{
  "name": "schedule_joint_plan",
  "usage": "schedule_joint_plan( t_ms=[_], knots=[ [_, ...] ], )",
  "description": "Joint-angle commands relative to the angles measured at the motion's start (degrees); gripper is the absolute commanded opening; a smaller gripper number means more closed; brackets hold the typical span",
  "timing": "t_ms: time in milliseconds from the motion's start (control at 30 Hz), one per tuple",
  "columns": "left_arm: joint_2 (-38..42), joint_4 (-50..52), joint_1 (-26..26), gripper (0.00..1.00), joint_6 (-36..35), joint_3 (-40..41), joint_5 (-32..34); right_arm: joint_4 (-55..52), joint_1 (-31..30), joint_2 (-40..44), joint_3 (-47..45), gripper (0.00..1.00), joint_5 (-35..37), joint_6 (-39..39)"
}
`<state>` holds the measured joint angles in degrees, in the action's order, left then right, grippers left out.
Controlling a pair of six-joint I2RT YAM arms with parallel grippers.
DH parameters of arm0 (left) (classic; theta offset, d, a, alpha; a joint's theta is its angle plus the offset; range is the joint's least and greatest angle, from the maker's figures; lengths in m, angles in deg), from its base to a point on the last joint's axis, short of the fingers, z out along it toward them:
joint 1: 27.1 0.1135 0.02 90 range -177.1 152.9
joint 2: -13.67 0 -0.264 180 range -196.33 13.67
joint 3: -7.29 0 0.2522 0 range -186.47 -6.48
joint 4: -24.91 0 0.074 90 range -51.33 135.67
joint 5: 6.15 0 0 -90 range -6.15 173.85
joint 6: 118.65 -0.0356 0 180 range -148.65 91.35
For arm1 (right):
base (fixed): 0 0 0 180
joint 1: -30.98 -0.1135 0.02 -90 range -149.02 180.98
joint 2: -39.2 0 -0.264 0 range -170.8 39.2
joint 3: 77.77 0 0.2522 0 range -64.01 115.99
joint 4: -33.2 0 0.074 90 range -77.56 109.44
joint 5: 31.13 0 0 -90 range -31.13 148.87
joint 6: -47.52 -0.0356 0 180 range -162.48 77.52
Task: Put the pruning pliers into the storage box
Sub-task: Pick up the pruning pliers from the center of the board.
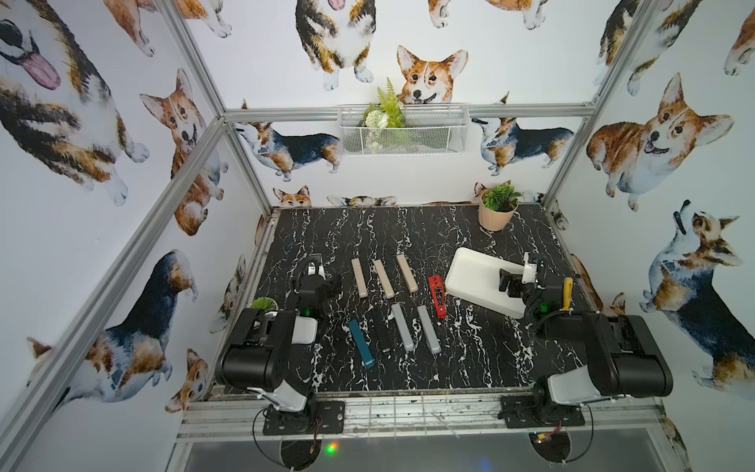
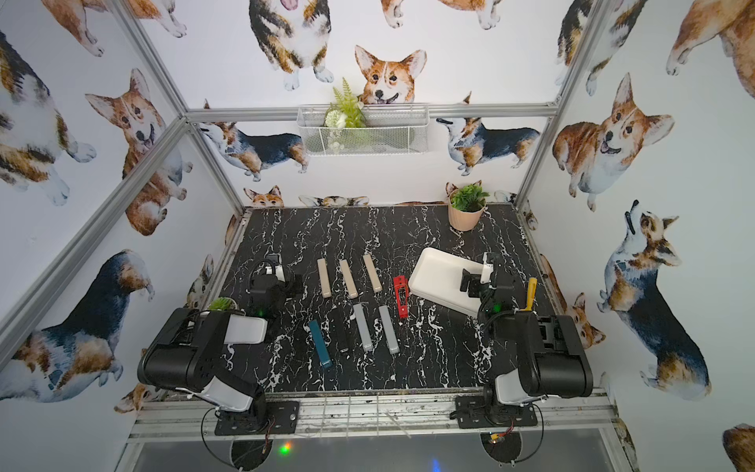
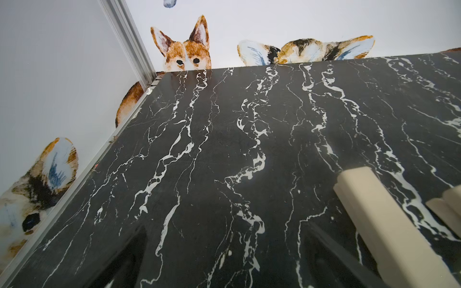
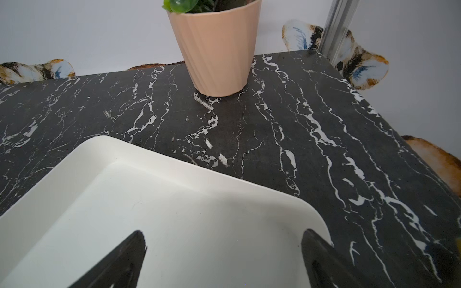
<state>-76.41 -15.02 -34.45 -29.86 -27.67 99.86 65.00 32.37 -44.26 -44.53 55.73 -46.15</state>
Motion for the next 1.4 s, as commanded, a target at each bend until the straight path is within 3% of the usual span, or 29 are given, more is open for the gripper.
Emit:
schedule_joint_plan(
  t_ms=[0, 633, 767, 967, 1100, 1233, 1367],
  knots=[
    [0.0, -0.9, 0.1, 1.0, 0.0, -0.1, 0.3, 0.1, 0.1, 0.1, 0.3, 1.0, 0.1, -0.4],
    [0.1, -1.1, 0.1, 1.0, 0.1, 0.1, 0.3, 1.4, 0.1, 0.5, -0.5, 1.0, 1.1, -0.6],
    [2.3, -1.0, -0.4, 1.0, 0.4, 0.8, 3.3, 3.3, 0.0, 5.2, -3.9, 1.0, 3.9, -1.6],
    [13.0, 16.3, -4.5, 1.0, -3.0, -4.7, 6.5, -19.5, -0.4, 15.4, 4.3, 1.0, 1.2, -1.7],
    [21.8, 33.8, -4.9, 1.0, 5.4, -12.3, 6.2, -30.2, -1.7, 18.8, 10.0, 1.0, 2.3, -5.4],
    [24.5, 54.8, -4.9, 1.0, 14.2, -24.4, -4.4, -45.1, -7.9, 18.7, 18.7, 1.0, 5.0, -5.1],
    [24.6, 64.8, -4.9, 1.0, 21.3, -31.0, -20.8, -53.2, -10.8, 18.8, 23.6, 1.0, 3.6, -8.5]
  ],
)
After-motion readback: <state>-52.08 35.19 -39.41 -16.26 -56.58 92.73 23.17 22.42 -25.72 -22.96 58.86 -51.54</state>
